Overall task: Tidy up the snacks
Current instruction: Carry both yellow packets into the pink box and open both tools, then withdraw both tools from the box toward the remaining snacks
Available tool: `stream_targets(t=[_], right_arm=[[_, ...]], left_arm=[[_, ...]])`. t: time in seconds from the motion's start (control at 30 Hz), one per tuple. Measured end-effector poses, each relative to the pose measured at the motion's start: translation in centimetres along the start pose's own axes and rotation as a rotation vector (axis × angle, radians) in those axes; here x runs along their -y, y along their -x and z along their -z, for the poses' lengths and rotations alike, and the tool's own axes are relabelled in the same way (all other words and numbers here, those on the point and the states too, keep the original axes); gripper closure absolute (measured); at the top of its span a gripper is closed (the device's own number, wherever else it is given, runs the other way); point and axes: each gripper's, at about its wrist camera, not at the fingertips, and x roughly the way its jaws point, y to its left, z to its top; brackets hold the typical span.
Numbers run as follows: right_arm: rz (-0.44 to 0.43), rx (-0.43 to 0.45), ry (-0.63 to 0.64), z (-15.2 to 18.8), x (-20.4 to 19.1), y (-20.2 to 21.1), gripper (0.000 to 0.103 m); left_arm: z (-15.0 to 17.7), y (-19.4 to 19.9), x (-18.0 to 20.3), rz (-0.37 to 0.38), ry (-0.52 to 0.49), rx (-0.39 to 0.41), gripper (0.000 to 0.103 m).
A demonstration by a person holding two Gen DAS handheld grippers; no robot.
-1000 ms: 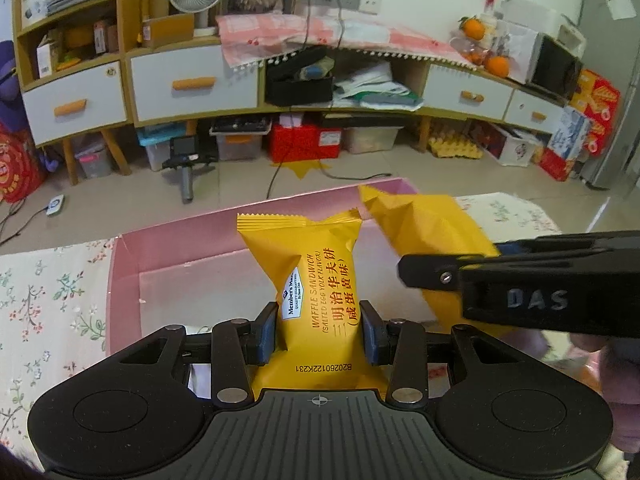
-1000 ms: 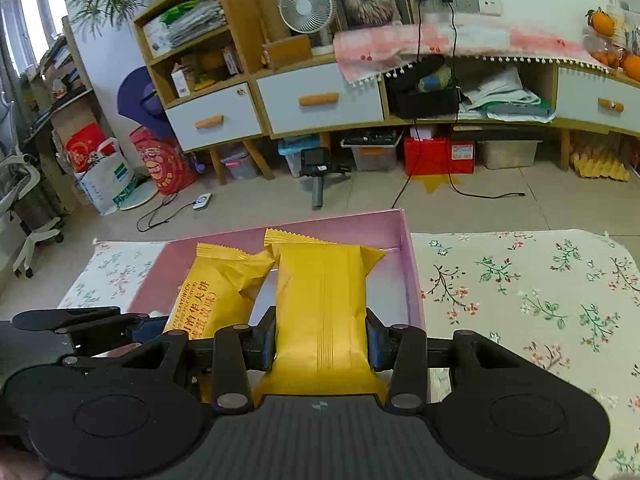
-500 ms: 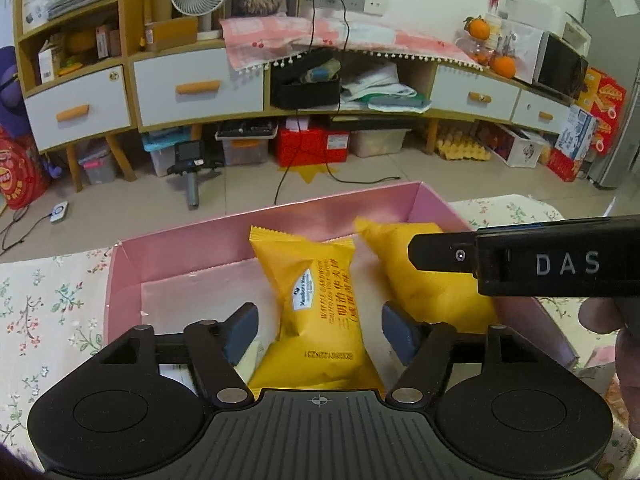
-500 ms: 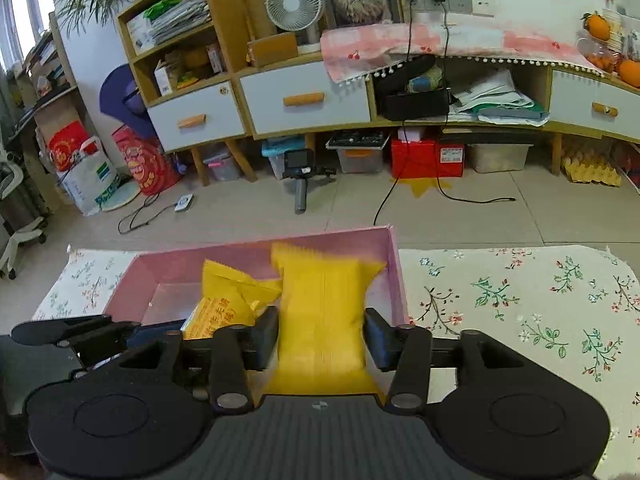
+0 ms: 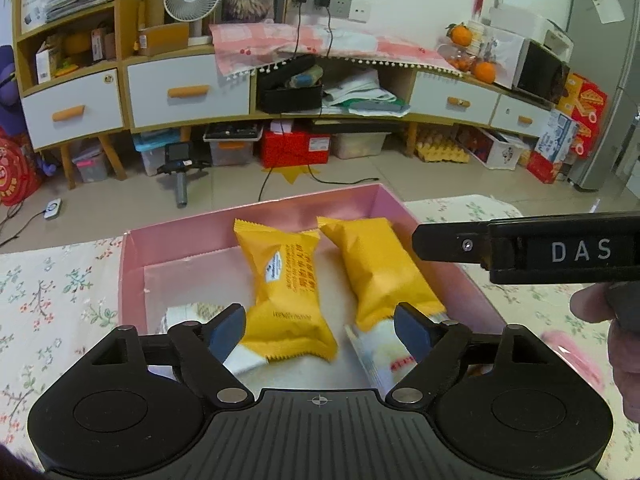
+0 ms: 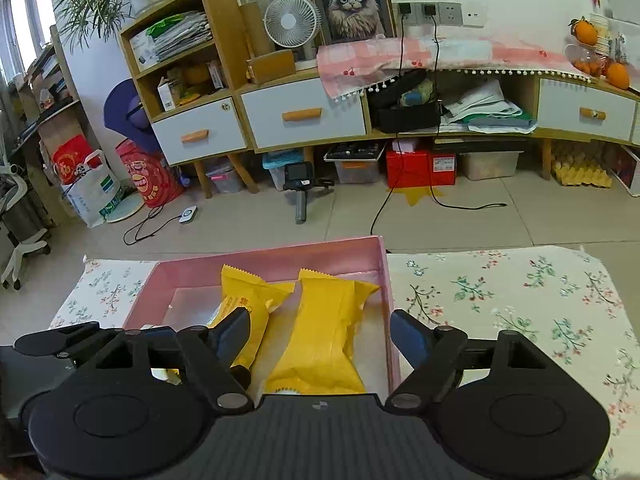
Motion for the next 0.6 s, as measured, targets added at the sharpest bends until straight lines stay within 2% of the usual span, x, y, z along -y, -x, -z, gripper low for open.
stream_targets(t=[0.6], right_arm=[[0.012,0.001,0.071,3.7,-2.5,6.9,0.032]], left_arm=[[4.5,7.5,0.3,-0.028,-0.033,-0.05,0.006]])
